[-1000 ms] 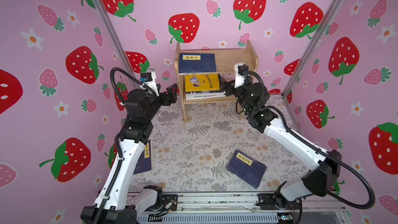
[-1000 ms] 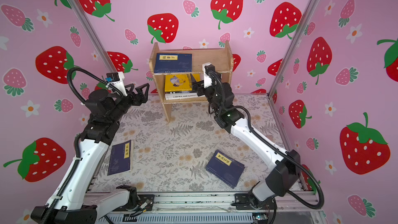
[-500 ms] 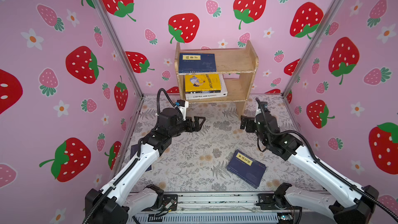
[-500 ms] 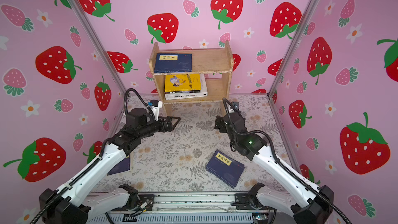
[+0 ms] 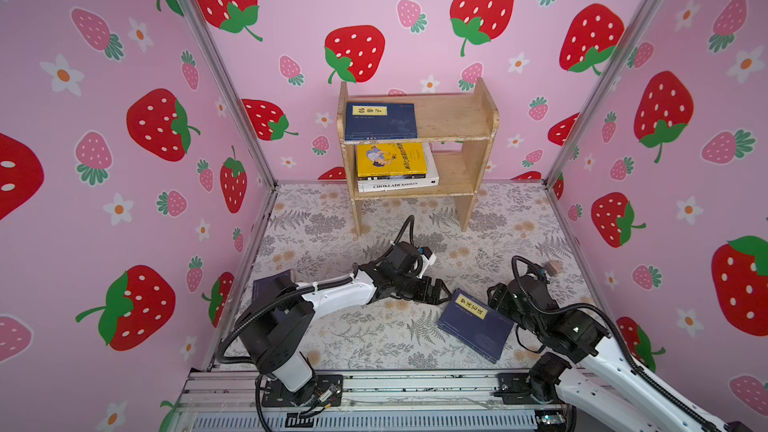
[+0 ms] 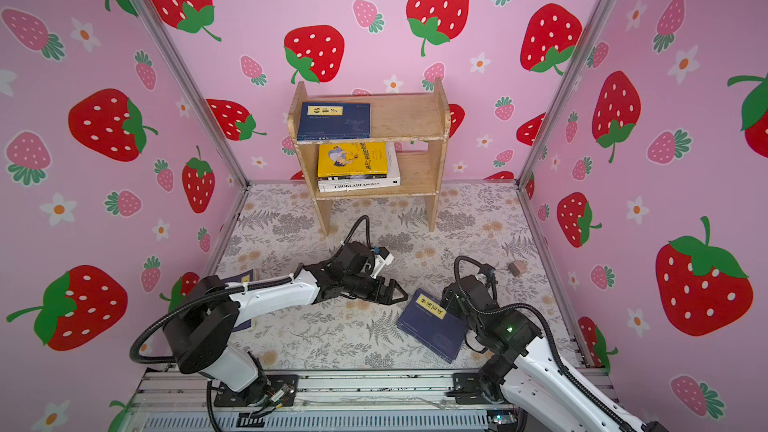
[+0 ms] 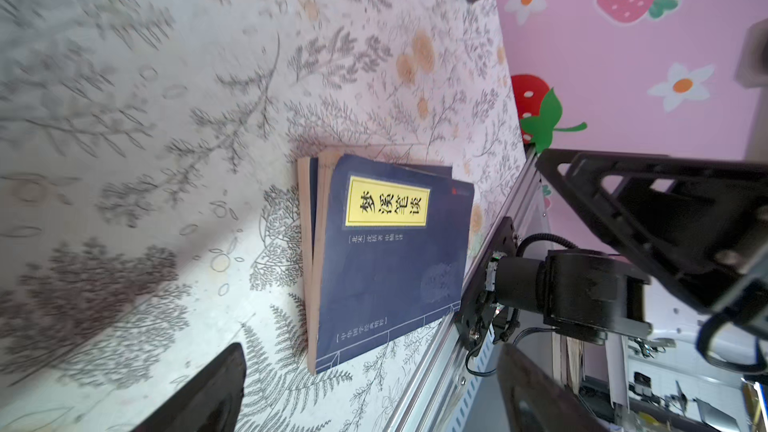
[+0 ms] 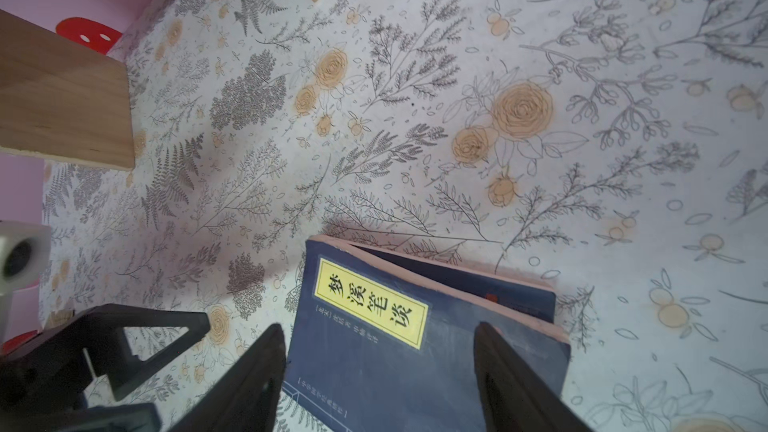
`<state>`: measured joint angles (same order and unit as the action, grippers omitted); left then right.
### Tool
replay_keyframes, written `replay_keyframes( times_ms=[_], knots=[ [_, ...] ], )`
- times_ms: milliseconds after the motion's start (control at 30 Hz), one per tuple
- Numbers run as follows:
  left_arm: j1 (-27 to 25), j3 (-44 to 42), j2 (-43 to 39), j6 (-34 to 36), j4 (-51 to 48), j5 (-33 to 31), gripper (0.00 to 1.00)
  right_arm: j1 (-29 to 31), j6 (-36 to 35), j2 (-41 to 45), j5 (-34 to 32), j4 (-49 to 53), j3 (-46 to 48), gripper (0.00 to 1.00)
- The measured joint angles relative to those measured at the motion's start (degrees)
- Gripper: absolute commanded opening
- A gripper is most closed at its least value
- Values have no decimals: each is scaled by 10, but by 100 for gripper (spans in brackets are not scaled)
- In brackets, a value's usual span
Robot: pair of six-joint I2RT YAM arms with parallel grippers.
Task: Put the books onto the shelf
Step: 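Lower both grippers to the blue book on the table and grip its edges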
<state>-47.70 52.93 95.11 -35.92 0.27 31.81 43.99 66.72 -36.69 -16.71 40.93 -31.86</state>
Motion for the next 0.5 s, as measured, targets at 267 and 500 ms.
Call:
replay_keyframes(
  times_ms=[267, 500],
  knots=[
    [-42, 26, 80, -18, 14, 3, 91, 0, 53, 4, 29, 51, 65, 72],
    [-43, 39, 105, -29, 25, 2, 90, 0, 88, 13, 34, 70, 85, 70]
  ],
)
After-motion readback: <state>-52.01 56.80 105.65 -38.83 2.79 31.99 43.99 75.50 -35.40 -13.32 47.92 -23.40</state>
